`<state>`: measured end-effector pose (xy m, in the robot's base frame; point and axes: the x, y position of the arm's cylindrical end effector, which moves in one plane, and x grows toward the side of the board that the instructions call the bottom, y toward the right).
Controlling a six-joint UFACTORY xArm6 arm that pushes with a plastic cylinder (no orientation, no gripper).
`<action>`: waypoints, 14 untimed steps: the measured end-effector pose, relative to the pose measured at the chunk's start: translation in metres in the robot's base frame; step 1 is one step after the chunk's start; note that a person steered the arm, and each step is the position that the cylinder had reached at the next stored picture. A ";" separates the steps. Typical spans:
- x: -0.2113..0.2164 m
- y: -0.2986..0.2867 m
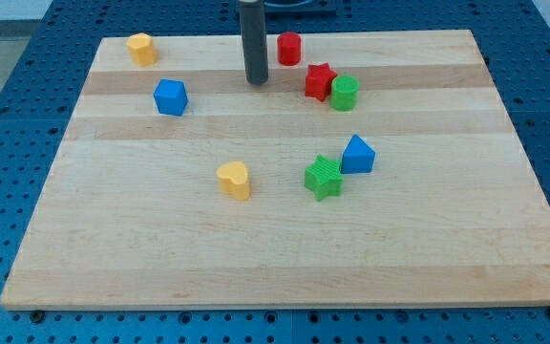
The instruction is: Push the red star to the top right of the board
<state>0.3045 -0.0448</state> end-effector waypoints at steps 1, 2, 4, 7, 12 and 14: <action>0.005 0.013; 0.005 0.042; 0.008 0.099; 0.052 0.114; -0.013 0.193; -0.024 0.192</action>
<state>0.2801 0.1467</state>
